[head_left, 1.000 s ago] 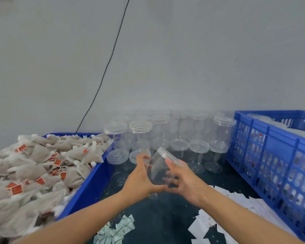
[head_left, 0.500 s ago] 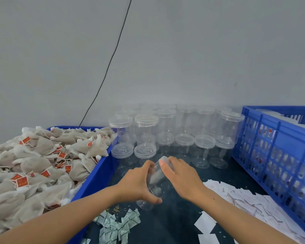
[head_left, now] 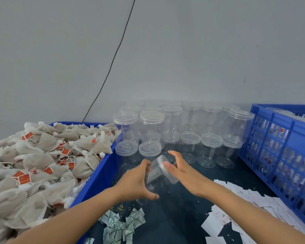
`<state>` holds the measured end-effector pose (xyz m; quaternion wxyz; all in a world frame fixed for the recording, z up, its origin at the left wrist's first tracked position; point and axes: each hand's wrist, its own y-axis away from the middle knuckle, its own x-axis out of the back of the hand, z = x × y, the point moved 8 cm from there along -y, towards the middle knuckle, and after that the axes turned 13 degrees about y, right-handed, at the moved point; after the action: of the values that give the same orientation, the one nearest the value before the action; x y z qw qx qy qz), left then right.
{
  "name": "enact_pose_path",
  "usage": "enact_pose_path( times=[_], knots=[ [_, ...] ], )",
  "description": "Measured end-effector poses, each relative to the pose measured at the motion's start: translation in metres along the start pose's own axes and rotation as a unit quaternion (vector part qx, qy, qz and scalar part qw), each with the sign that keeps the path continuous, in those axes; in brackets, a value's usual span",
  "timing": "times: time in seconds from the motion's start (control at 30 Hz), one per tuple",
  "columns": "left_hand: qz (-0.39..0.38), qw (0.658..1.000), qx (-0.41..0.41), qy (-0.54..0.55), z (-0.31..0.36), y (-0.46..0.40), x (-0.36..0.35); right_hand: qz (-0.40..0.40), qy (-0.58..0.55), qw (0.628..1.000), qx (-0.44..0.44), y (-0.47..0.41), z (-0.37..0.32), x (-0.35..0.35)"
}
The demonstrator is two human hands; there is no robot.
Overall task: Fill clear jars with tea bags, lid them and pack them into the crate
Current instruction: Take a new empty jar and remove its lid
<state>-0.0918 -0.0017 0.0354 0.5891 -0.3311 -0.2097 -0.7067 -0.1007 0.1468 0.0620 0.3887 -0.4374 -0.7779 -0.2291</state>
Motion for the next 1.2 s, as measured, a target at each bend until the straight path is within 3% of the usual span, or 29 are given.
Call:
enact_pose_path(
  times=[0.07,0.27,0.37,0.43,0.6,0.77,0.93,1.0,1.1,1.2],
  knots=[
    [0.021,0.999,-0.021,-0.011,0.004,-0.001,0.002,-0.005,0.031,0.999,-0.036,-0.007,0.004,-0.005],
    [-0.006,0.999,-0.015,0.029,-0.001,-0.001,-0.005,-0.121,-0.047,0.991,0.041,-0.005,0.004,0.002],
    [-0.003,0.999,-0.027,0.026,0.006,-0.002,-0.008,-0.108,-0.109,0.988,-0.029,-0.008,0.01,0.001],
    [-0.004,1.0,-0.027,0.014,0.005,-0.002,-0.011,-0.099,-0.073,0.991,-0.052,-0.012,0.015,-0.003],
    [-0.023,0.999,-0.005,0.038,-0.003,-0.002,-0.013,-0.136,-0.022,0.989,0.05,-0.01,0.007,0.006],
    [-0.007,1.0,-0.005,0.03,-0.001,-0.004,-0.009,-0.1,-0.036,0.994,-0.025,-0.017,0.012,-0.004],
    [-0.015,1.0,0.0,0.022,-0.005,-0.005,-0.008,-0.122,0.007,0.99,0.07,-0.017,0.007,0.003],
    [-0.014,1.0,-0.002,0.023,-0.004,-0.006,-0.009,-0.14,-0.031,0.989,0.043,-0.017,0.008,-0.002],
    [-0.02,1.0,-0.007,0.001,-0.004,-0.006,-0.012,-0.101,-0.019,0.994,0.025,-0.022,0.011,-0.002],
    [-0.037,0.999,0.0,0.019,-0.005,-0.007,-0.014,-0.076,0.031,0.992,0.098,-0.02,0.004,0.008]
  ],
)
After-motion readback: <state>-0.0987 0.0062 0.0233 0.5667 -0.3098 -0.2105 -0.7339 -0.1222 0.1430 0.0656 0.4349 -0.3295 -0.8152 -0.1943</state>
